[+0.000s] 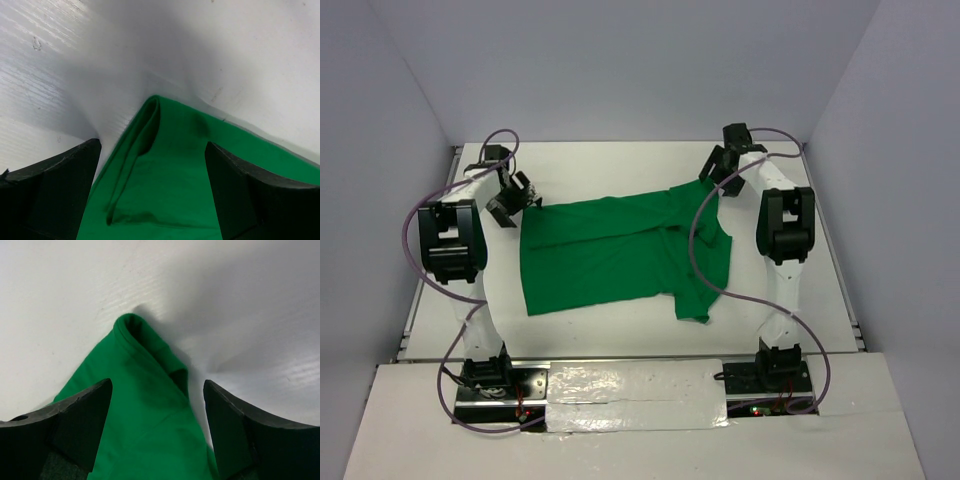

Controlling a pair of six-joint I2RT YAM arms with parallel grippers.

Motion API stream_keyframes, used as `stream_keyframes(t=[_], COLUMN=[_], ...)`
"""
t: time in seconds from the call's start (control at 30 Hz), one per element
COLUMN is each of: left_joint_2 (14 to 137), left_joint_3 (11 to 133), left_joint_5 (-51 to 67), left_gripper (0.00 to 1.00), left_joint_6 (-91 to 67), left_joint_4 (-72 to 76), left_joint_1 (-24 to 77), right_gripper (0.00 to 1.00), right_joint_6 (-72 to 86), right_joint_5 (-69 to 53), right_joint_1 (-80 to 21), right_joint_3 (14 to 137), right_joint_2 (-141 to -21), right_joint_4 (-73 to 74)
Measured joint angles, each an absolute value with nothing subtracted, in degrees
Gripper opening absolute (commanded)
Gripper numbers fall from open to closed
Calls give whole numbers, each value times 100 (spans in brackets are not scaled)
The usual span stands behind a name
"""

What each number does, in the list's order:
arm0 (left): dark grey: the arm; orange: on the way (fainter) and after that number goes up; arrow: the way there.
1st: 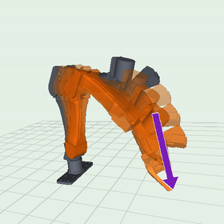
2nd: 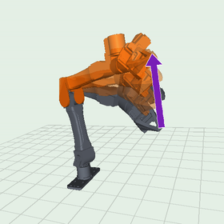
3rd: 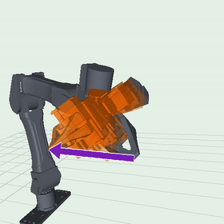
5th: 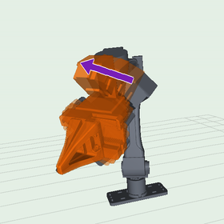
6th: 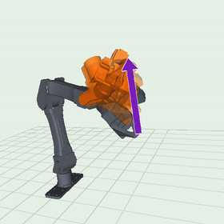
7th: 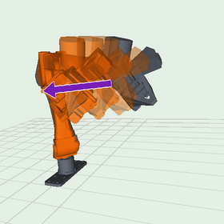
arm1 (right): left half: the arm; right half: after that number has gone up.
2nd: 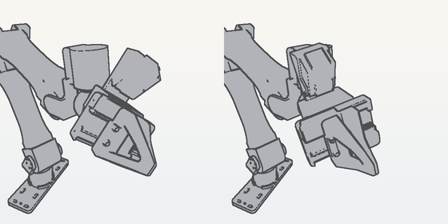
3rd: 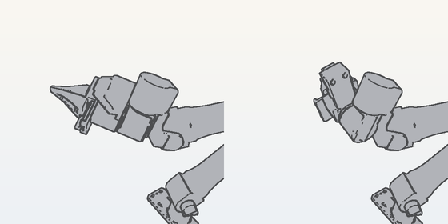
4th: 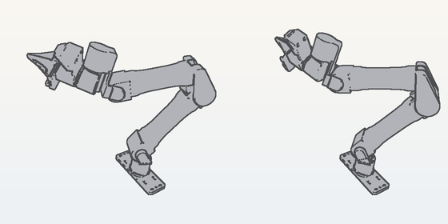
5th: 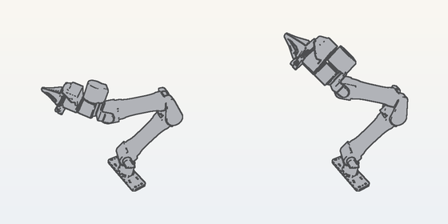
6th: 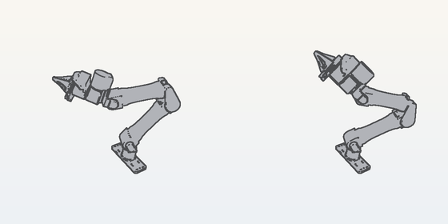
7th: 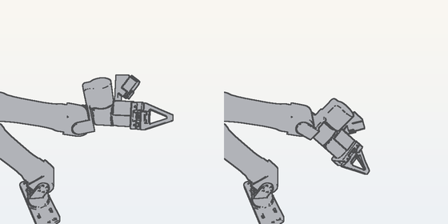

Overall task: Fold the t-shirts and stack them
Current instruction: Fold the flattened tshirt in 1/3 of the way

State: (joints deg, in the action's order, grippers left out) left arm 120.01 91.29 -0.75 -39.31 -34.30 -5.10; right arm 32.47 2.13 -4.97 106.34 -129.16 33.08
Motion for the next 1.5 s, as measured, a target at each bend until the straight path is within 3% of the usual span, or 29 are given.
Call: stream_keyframes(t=[0.17,0.2,0.4,0.43,0.5,0.53,0.6,0.63,0.7,0.9,1.33,1.5], left_joint_2=[12005,12005,12003,12003,12003,12003,12003,12005,12005,12014,12223,12335], left_joint_3=[9074,9054,8962,8956,8912,8899,8871,8858,8849,8853,9507,9655], left_joint_5=[-78,-86,-126,-128,-132,-130,-121,-117,-86,-73,-91,21], left_gripper=[89,88,67,58,49,36,25,11,0,0,0,0], left_joint_6=[-3940,-3944,-3962,-3970,-4027,-4058,-4110,-4112,-4121,-4123,-4139,-4141], left_joint_4=[-3277,-3256,-3089,-3070,-2985,-2967,-2923,-2917,-2908,-2906,-3236,-3234], left_joint_1=[-510,-510,-515,-517,-513,-510,-510,-510,-510,-504,-738,-744], right_gripper=[76,66,52,52,45,42,32,29,24,0,0,0], right_joint_6=[3162,3164,3258,3267,3315,3326,3365,3371,3406,3612,4480,4587], right_joint_5=[-69,-104,-263,-279,-287,-285,-285,-279,-261,-187,541,569], right_joint_1=[-486,-486,-486,-489,-489,-489,-489,-489,-489,-489,-484,-482], right_joint_3=[11196,11196,11196,11196,11196,11196,11209,11222,11229,11218,9710,9695], right_joint_2=[-13404,-13419,-13445,-13452,-13465,-13478,-13502,-13517,-13533,-13537,-12715,-12700], right_joint_4=[3634,3667,3693,3697,3715,3721,3732,3736,3752,3767,2862,2858])
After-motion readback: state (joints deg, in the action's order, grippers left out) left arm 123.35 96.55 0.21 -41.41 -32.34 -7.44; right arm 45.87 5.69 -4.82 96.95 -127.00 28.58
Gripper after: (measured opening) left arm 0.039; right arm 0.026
